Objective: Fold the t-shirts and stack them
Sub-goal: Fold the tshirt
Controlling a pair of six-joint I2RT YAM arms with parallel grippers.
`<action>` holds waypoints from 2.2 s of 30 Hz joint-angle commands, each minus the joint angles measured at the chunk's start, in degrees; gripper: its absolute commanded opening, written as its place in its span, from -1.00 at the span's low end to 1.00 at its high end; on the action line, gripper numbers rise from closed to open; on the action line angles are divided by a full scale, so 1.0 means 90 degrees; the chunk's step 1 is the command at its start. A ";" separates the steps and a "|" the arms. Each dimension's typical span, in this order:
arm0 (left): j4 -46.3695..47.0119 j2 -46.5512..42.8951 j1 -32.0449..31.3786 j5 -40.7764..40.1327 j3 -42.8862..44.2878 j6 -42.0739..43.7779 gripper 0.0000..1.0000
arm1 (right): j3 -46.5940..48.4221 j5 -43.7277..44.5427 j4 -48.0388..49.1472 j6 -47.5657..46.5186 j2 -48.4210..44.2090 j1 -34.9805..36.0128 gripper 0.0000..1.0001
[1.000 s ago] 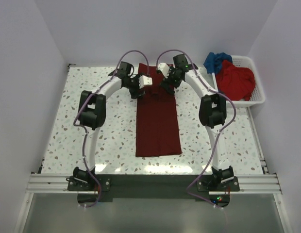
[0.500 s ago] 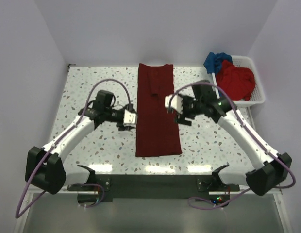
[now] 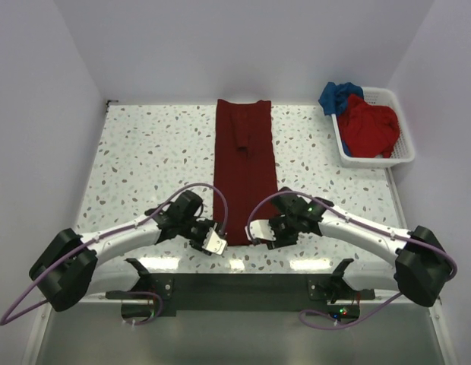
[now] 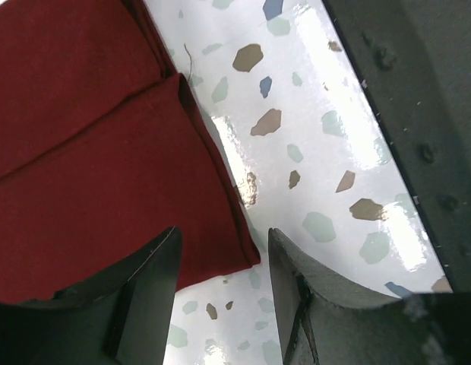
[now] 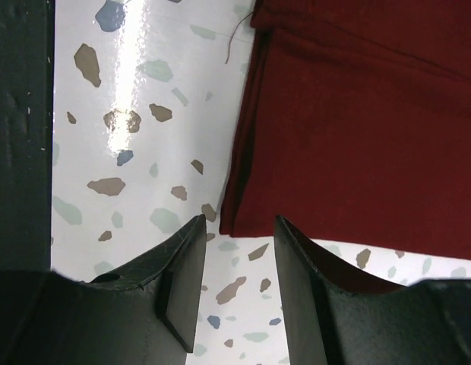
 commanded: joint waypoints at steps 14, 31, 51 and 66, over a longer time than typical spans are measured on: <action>-0.0047 0.0657 -0.0148 -0.0464 -0.0065 0.1162 -0.05 | -0.0806 0.0760 0.1207 -0.0212 0.0701 0.0273 -0.10; 0.0011 0.0989 -0.0138 -0.0552 0.0159 0.1270 -0.94 | -0.0943 0.1679 0.1873 0.0491 0.1103 0.0273 -1.00; -0.0360 -0.0555 0.0212 0.0091 0.0938 -0.0107 -1.00 | 0.0003 0.1268 0.0016 0.0706 -0.1066 0.0645 -1.00; 0.1026 0.1447 0.1532 0.0112 0.2463 0.0312 -1.00 | 0.2063 0.0761 0.1140 -0.0456 0.1432 -0.1738 -1.00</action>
